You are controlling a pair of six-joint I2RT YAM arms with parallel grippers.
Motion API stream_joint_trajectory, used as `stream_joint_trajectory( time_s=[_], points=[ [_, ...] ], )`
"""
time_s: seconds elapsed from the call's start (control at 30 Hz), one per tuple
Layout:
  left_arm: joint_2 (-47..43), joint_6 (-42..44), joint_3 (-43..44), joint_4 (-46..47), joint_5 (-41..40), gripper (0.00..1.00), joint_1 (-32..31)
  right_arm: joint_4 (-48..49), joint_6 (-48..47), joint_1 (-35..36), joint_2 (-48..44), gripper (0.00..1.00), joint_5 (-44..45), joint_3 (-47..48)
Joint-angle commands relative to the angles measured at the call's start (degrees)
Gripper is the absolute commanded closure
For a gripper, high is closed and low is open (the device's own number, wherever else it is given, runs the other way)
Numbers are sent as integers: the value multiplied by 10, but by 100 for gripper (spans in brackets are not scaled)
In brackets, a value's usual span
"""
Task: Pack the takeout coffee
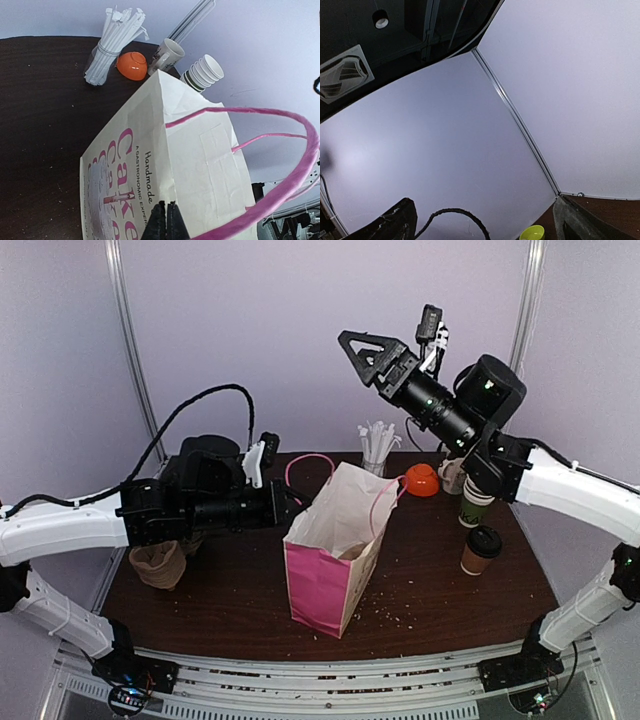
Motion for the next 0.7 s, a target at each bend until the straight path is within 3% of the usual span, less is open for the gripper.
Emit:
stream_joint_trajectory(
  time_s=[0.0,0.17,0.23,0.37,0.67],
  points=[
    [-5,50,23,-16,-26,100,-4,-296,-94,-8,-43,3,-10,83],
    [-1,117,65,-33,-22,100,-3,-609,-165,-37,-55,7,52,138],
    [2,148,75,-32,-5,100,-3,-675,-182,-52,-58,11,65,132],
    [9,219,89,-28,33,100,-3,-711,-202,-60,-84,15,60,75],
    [26,333,94,-46,59,100,-3,-666,-194,-60,-151,22,-23,-60]
  ],
)
